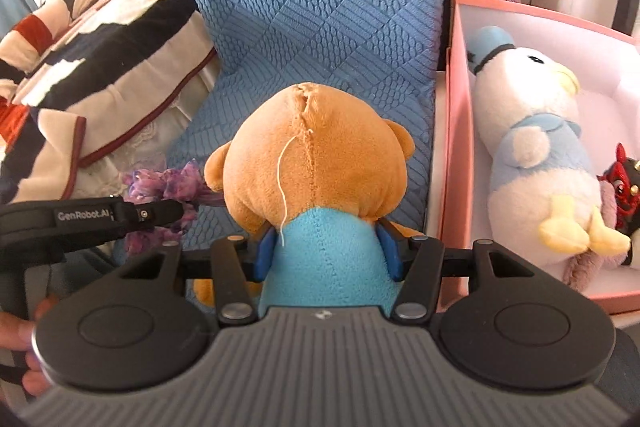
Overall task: Organize objects
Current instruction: 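Carry scrunchie to pink box with left tool while right tool carries bear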
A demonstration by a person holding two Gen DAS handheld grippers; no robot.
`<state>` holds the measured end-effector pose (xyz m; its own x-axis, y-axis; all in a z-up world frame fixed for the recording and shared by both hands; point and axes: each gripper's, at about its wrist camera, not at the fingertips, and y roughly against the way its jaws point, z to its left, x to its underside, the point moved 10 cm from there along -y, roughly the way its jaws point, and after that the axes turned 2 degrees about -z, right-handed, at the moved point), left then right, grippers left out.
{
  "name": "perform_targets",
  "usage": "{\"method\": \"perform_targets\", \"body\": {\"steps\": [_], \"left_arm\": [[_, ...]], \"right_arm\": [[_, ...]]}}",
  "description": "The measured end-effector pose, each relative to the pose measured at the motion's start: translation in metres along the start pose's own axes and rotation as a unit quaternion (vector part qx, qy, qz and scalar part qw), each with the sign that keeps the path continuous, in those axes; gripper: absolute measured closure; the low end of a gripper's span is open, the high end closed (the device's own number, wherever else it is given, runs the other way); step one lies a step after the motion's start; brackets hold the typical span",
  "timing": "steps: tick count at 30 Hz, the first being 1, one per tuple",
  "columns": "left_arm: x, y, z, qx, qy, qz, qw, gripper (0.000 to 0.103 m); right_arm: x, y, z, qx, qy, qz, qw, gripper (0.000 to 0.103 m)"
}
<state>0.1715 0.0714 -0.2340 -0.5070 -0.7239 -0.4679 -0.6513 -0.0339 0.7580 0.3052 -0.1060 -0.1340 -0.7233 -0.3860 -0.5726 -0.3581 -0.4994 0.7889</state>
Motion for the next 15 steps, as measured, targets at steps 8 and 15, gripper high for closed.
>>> {"method": "perform_targets", "body": {"steps": [8,15], "left_arm": [[-0.008,0.03,-0.037,0.011,0.001,-0.012,0.9999,0.085],[-0.026,0.051,-0.078,0.018,-0.004,-0.024,0.9995,0.085]], "right_arm": [[-0.02,0.037,-0.007,-0.017,-0.01,-0.02,1.0,0.047],[-0.045,0.059,-0.014,-0.028,-0.012,-0.028,0.999,0.046]]}}
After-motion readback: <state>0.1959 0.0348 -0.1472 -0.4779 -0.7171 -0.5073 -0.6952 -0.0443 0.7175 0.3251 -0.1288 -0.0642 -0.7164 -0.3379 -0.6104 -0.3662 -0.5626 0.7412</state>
